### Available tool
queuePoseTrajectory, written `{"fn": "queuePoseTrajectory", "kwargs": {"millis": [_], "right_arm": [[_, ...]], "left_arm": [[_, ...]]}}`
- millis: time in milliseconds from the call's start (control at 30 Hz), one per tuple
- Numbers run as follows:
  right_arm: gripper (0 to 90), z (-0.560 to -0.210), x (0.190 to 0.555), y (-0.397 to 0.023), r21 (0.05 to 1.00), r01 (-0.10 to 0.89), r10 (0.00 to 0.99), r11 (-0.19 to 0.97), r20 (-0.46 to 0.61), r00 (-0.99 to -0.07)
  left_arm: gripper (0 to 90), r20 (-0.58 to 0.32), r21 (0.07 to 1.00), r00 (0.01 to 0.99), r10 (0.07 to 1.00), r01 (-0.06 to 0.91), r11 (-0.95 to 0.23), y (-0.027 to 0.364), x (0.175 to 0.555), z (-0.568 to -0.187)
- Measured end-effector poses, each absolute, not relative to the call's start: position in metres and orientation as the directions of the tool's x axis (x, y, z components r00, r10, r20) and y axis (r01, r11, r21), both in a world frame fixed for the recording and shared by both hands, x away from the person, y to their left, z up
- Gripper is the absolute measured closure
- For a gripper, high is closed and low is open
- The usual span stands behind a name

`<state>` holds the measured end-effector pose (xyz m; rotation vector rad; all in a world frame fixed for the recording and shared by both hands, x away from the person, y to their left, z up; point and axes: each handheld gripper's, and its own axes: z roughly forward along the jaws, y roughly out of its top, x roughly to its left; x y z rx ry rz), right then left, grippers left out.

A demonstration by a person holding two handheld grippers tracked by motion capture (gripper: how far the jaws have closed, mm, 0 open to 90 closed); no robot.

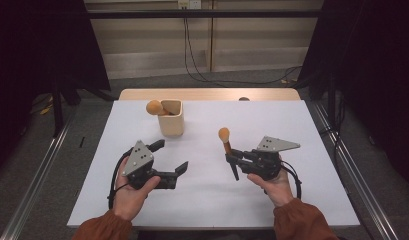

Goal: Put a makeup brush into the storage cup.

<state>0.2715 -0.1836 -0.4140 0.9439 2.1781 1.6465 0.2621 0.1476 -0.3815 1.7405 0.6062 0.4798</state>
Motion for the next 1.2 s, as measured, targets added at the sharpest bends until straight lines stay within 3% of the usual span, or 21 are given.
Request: {"fn": "queuePoseTrajectory", "kwargs": {"millis": [300, 467, 1200], "right_arm": [[75.2, -0.414, 0.279, -0.171, 0.927, 0.342, 0.607, 0.154, 0.185, -0.773], [75.3, -0.415, 0.279, -0.168, 0.927, 0.341, 0.602, 0.156, 0.184, -0.777], [75.2, -0.422, 0.276, -0.156, 0.923, 0.356, 0.586, 0.146, 0.209, -0.783]], "left_arm": [[3.6, -0.004, 0.972, 0.773, 0.635, 0.152, -0.179, 0.132, 0.274, -0.381], [3.0, -0.054, 0.975, 0.775, 0.63, 0.178, -0.136, 0.126, 0.281, -0.38], [3.7, -0.061, 0.962, 0.806, 0.589, 0.206, -0.181, 0.089, 0.294, -0.379]]}}
